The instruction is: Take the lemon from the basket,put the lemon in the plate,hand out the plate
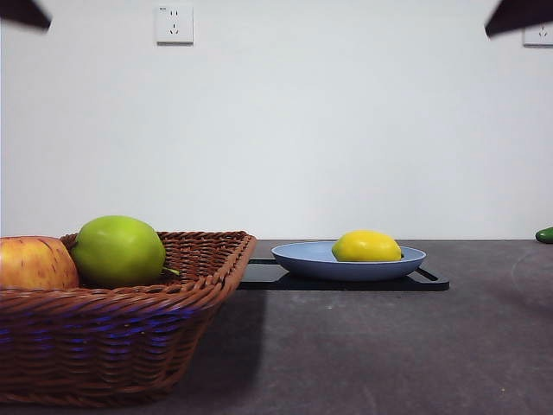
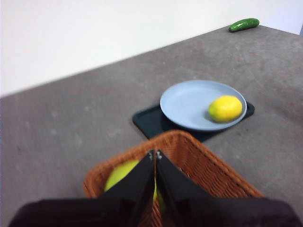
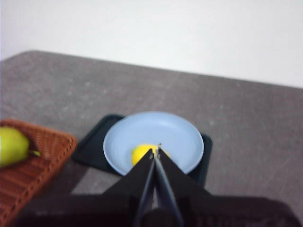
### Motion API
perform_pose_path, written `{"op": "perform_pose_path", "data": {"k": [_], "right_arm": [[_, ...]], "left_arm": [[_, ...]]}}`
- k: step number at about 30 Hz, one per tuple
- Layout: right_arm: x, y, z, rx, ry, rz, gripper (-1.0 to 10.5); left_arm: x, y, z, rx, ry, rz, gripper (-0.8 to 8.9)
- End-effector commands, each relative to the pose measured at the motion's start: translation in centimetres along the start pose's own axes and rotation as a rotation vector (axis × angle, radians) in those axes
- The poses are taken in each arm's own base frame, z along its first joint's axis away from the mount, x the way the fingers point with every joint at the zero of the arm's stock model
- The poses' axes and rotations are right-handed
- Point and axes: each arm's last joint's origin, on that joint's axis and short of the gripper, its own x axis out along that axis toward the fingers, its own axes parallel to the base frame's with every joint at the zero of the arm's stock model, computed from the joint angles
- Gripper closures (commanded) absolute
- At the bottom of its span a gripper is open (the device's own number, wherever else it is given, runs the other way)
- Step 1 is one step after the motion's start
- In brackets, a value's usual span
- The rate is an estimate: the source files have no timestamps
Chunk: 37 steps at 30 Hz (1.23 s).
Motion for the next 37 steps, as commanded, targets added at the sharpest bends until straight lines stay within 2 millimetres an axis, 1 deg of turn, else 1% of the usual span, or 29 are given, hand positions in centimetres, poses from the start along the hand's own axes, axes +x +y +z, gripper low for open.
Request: {"op": "perform_pose_path", "data": {"k": [1,7,22,23,26,28,31,34,37], "right_arm": [[-0.1,0.1,0.2,0.011,-0.018,0.0,9.4],[-0.1,0.1,0.2,0.057,-0.024,0.005,9.4],[-0.2,0.0,0.3,0.06,-0.034,0.004,9.4],[-0.2,0.0,0.3,0.06,-0.034,0.004,9.4],[-0.2,0.0,0.3,0.06,-0.034,0.005,9.4],[-0.2,0.0,0.3,0.06,-0.034,0.004,9.4],[-0.2,0.0,0.3,0.06,-0.034,0.004,9.4],[-0.2,0.0,0.3,0.06,-0.034,0.004,9.4],[-0.2,0.0,0.3,0.06,-0.034,0.004,9.4]], "left_arm": [[-0.4,0.0,-0.2,-0.049,-0.073,0.007,8.07],[-0.5,-0.1,-0.2,-0.054,-0.081,0.006,8.05],[-0.5,-0.1,-0.3,-0.055,-0.07,0.006,8.05],[-0.8,-0.1,-0.4,-0.052,-0.067,0.007,8.05],[-2.7,0.1,-0.9,0.001,-0.06,0.074,8.05],[-4.2,0.3,-1.6,-0.007,-0.044,0.139,8.05],[-5.6,0.7,-2.4,-0.021,-0.075,0.23,8.05],[-6.1,1.1,-3.4,-0.032,-0.101,0.321,8.05],[-5.9,1.5,-4.8,-0.042,-0.115,0.393,8.05]]}}
